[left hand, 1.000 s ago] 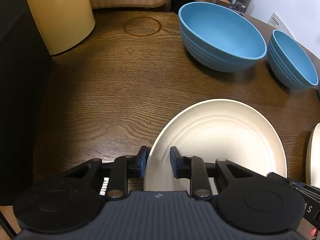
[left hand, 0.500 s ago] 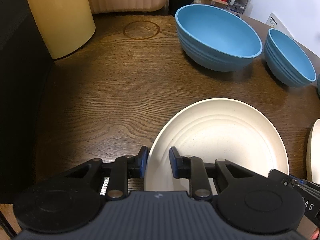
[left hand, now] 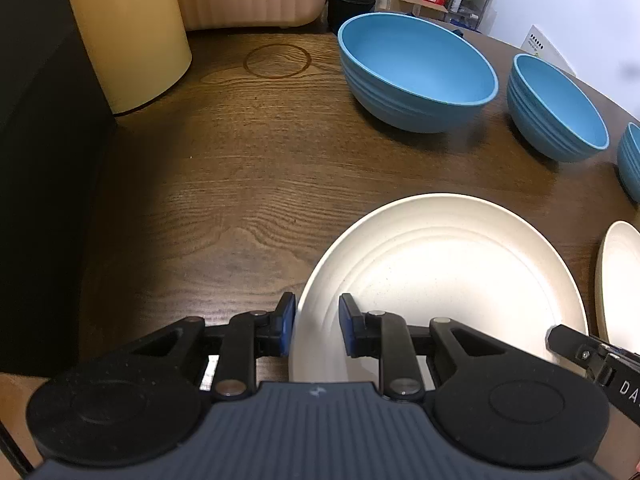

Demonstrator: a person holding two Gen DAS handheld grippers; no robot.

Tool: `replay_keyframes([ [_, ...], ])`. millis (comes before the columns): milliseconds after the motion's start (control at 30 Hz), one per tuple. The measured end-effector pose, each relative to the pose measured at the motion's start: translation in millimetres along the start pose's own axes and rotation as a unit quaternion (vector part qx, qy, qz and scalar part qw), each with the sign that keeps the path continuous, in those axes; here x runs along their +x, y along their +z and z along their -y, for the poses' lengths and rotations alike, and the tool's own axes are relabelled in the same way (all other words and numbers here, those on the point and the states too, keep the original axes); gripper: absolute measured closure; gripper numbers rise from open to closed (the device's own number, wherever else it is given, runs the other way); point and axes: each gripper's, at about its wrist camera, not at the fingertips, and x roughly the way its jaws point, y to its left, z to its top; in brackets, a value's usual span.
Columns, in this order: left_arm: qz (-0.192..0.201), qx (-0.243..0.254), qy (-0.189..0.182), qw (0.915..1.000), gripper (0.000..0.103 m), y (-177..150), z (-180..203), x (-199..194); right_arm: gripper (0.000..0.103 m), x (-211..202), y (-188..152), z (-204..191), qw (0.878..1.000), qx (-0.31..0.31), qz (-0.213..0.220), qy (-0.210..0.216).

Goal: Organize plates and bowls

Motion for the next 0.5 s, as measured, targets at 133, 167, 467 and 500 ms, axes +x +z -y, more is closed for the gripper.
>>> replay_keyframes([
  [133, 0.000, 0.000, -0.002, 1.0000, 0.079, -8.9, -0.2, -5.6, 0.091, -8.5, -6.0, 0.7, 1.000, 0.001, 0.003, 0.001],
  [167, -0.002, 0.000, -0.002, 1.0000, 0.079, -10.8, -0.2, -6.4, 0.091, -10.1, -8.0, 0.6, 1.000, 0.000, 0.003, 0.001],
  [467, -0.013, 0.007, 0.002, 0.9999, 0.079, -36.1, 0.5, -11.1, 0.091, -21.0, -35.3, 6.0, 1.000, 0.003, -0.007, 0.000],
  [500, -0.015, 0.009, 0.003, 0.9998, 0.079, -38.6, 1.5, -10.5, 0.091, -21.0, -38.1, 6.7, 1.000, 0.003, -0.009, -0.002],
])
